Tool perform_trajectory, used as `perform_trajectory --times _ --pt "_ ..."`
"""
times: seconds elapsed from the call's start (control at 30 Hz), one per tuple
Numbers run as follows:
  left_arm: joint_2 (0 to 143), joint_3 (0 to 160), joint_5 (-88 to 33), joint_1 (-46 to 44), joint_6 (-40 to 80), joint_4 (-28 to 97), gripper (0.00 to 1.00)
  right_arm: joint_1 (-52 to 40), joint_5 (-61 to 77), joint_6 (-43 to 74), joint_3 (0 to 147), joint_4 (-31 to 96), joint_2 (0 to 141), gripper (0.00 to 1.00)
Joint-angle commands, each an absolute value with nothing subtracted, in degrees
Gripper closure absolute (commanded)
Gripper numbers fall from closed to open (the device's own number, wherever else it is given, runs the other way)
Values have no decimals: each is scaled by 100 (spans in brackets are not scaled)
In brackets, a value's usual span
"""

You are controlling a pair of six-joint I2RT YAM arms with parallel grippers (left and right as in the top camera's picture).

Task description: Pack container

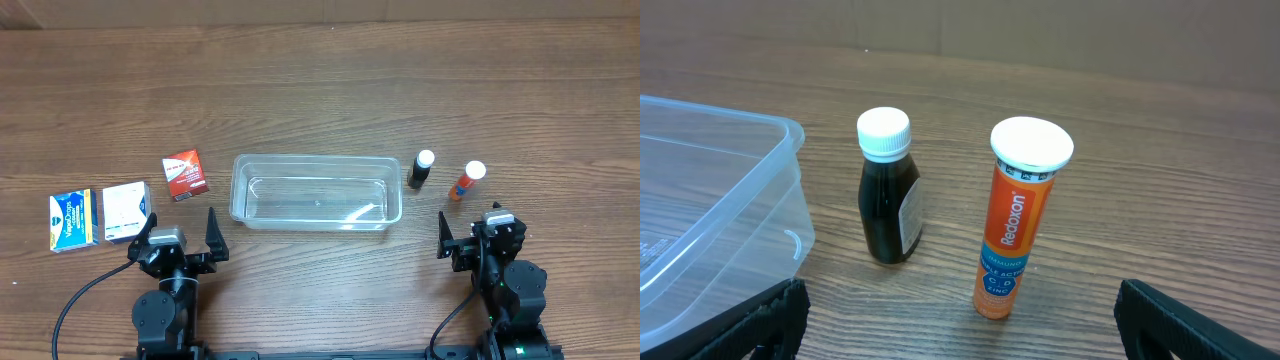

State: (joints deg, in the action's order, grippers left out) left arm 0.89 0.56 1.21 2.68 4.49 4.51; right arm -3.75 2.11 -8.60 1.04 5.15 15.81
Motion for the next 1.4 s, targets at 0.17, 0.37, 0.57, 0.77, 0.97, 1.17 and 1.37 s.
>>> perform_trajectory --times 0.17,0.37,0.57,0.77,0.97,1.17,1.37 --pt "25 27 38 298 532 429 0 -351 161 -814 49 478 1584 0" --pt "25 27 38 298 532 429 0 -351 161 -814 47 475 1584 0" --pt "25 27 38 298 532 427 0 -351 158 -633 47 469 1584 0" --pt "25 27 38 298 537 436 0 -351 158 -30 49 467 1584 0" --pt "25 150 58 298 978 631 0 -351 158 75 281 657 1584 0" --pt "27 600 60 298 1050 1203 0 -351 161 268 766 1100 1584 0" --pt "311 1361 54 298 1050 1643 0 -351 163 607 1470 1734 1584 0"
